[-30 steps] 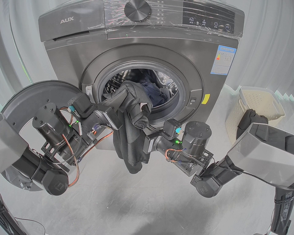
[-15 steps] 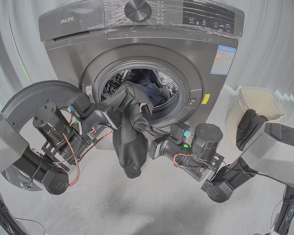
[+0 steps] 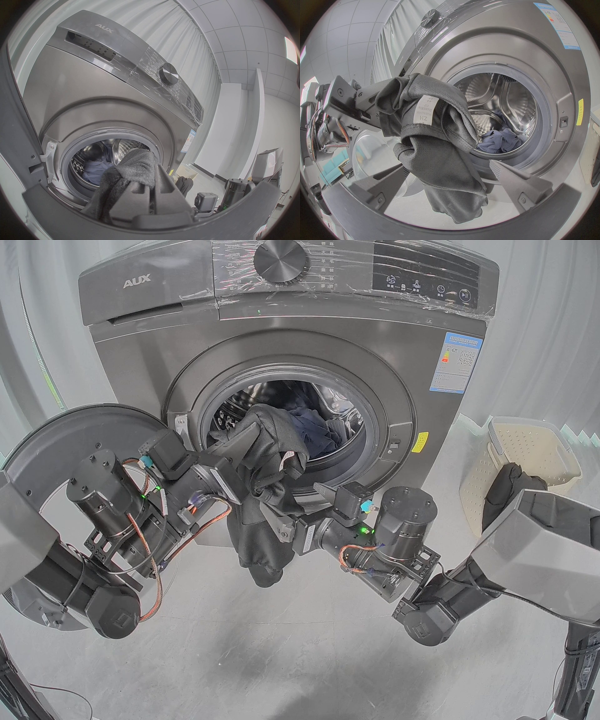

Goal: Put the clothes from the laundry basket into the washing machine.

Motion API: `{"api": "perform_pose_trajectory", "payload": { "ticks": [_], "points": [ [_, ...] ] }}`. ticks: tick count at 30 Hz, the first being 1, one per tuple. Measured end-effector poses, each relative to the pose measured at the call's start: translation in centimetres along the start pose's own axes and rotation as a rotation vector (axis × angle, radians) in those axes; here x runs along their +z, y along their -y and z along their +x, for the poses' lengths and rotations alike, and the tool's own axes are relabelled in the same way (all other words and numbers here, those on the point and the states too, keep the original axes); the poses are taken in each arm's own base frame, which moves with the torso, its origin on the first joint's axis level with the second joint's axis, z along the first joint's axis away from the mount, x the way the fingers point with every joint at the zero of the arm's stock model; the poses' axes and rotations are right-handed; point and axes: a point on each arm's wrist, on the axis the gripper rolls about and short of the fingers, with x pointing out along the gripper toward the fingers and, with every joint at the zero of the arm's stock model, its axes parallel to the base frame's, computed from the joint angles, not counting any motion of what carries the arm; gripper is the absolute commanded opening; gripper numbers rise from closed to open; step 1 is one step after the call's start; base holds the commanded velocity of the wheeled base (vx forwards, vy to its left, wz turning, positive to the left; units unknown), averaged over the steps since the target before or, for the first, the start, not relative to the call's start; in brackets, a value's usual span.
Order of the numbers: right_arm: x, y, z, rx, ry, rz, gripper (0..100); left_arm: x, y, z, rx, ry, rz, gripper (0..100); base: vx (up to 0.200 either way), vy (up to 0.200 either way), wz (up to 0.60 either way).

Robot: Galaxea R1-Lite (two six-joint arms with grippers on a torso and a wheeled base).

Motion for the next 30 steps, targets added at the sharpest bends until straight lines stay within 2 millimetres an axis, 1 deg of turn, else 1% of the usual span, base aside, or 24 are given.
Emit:
{"api": "perform_pose_trajectory", "payload": {
  "ticks": [10, 11, 17, 23, 26, 30],
  "points": [
    [-0.3, -0.2, 0.8, 0.007, 0.016, 0.002, 100, 0.0, 0.1, 0.0, -0.003, 0.000, -0.001, 0, 0.000, 0.000, 0.00],
    [-0.4, -0.2, 0.9, 0.007, 0.018, 0.002, 0, 0.0, 0.1, 0.0, -0.002, -0.001, -0.002, 0, 0.000, 0.000, 0.00],
    [-0.6, -0.3, 1.2, 0.009, 0.022, 0.008, 0, 0.0, 0.0, 0.0, 0.001, -0.002, -0.001, 0, 0.000, 0.000, 0.00],
    [-0.3, -0.3, 1.0, 0.006, 0.028, 0.014, 0, -0.1, -0.1, -0.1, 0.005, -0.004, 0.000, 0, 0.000, 0.000, 0.00],
    [0.3, -0.3, 0.4, 0.005, 0.029, 0.014, 0, -0.1, -0.2, -0.1, 0.007, -0.006, -0.001, 0, 0.000, 0.000, 0.00],
    [1.5, -0.3, -1.3, 0.003, 0.019, 0.013, 0, -0.2, -0.2, -0.2, 0.010, -0.010, -0.014, 0, 0.000, 0.000, 0.00]
  ]
}}
